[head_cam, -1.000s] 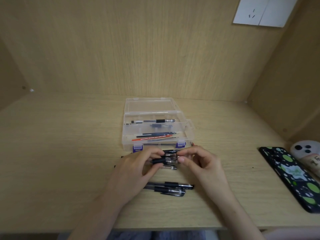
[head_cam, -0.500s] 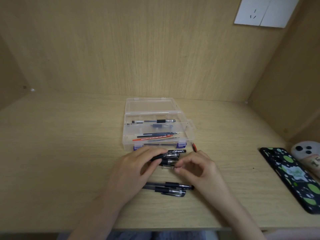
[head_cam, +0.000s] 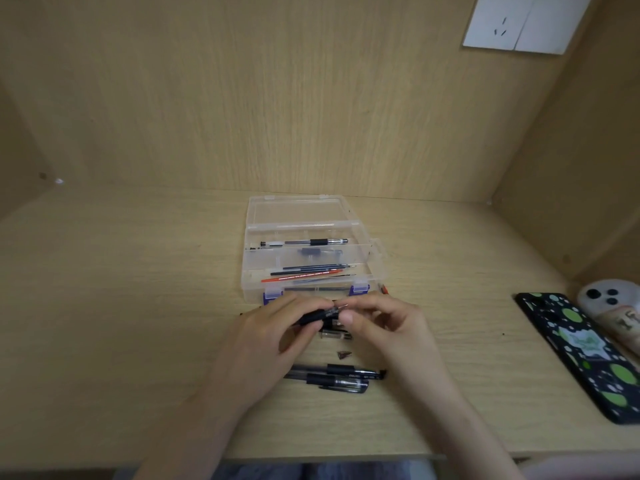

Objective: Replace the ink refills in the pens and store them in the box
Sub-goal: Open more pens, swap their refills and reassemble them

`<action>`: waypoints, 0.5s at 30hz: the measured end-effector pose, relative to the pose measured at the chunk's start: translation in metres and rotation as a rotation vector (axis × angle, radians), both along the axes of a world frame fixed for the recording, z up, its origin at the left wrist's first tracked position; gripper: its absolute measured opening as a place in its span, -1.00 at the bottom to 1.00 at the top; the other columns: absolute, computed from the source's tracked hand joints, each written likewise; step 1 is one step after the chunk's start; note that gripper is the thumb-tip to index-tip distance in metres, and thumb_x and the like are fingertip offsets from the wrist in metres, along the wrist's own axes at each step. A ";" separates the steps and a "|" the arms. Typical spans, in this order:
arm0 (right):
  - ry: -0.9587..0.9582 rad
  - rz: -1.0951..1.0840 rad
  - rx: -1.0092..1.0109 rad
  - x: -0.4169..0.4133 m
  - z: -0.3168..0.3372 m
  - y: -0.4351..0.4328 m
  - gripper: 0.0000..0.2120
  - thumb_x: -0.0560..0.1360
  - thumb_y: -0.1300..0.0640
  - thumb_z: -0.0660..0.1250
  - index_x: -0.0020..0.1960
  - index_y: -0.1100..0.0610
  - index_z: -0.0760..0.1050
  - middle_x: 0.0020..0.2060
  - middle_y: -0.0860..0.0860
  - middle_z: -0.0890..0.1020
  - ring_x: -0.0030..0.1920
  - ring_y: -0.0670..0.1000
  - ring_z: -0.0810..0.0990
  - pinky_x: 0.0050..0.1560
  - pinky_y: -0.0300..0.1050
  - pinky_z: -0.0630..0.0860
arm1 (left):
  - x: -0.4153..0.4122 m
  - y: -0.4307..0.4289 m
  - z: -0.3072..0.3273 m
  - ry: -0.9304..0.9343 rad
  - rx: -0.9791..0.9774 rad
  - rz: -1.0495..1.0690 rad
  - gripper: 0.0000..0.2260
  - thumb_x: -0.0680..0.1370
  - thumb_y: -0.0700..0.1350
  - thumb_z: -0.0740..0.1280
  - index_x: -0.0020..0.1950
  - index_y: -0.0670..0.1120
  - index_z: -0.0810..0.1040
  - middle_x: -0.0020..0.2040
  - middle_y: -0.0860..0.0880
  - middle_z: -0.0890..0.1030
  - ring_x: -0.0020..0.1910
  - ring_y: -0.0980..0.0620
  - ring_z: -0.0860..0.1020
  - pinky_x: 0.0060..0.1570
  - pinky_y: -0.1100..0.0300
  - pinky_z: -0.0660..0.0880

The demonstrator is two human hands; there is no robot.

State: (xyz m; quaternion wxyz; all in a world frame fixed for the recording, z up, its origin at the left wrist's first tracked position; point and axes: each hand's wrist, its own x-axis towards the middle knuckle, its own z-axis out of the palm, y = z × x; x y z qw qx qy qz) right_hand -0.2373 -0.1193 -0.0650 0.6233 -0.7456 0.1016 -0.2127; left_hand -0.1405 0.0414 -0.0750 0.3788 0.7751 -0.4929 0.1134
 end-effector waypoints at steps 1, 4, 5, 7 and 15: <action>-0.007 0.000 0.041 0.002 0.001 0.003 -0.89 0.34 0.15 0.47 -0.12 0.05 0.69 -0.18 0.05 0.71 -0.10 0.15 0.60 -0.01 -0.04 0.51 | 0.000 0.000 0.000 0.006 -0.006 -0.002 -0.76 0.54 0.02 0.23 0.19 0.11 0.51 0.07 0.23 0.56 -0.01 0.31 0.52 -0.12 0.45 0.45; -0.032 -0.024 0.185 0.007 0.001 0.007 -0.87 0.30 0.13 0.45 -0.17 0.11 0.68 -0.21 0.05 0.72 -0.17 -0.03 0.63 -0.10 -0.26 0.52 | 0.000 0.001 0.001 0.023 -0.019 0.003 -0.77 0.54 0.03 0.24 0.19 0.12 0.51 0.05 0.24 0.57 -0.04 0.31 0.53 -0.15 0.44 0.46; -0.042 -0.032 0.216 0.008 0.000 0.008 -0.89 0.30 0.13 0.45 -0.18 0.10 0.67 -0.22 0.04 0.71 -0.18 -0.07 0.63 -0.12 -0.29 0.51 | 0.001 0.001 0.000 0.028 -0.020 0.004 -0.77 0.54 0.03 0.23 0.19 0.12 0.51 0.05 0.24 0.56 -0.05 0.31 0.53 -0.16 0.41 0.48; -0.073 -0.047 0.301 0.006 -0.001 0.006 -0.95 0.35 0.15 0.45 -0.19 0.08 0.64 -0.23 0.05 0.68 -0.22 -0.07 0.59 -0.14 -0.27 0.48 | 0.001 0.001 -0.001 0.038 -0.029 -0.001 -0.76 0.54 0.03 0.23 0.19 0.11 0.51 0.05 0.25 0.56 -0.04 0.31 0.54 -0.14 0.37 0.51; -0.281 -0.306 0.497 -0.002 0.034 -0.059 -0.88 0.52 0.21 0.27 -0.19 0.17 0.50 -0.37 0.05 0.55 -0.41 -0.10 0.47 -0.41 -0.30 0.40 | -0.001 0.002 0.001 0.047 0.010 0.011 -0.77 0.54 0.05 0.22 0.17 0.14 0.52 0.06 0.30 0.55 -0.13 0.45 0.45 -0.15 0.55 0.36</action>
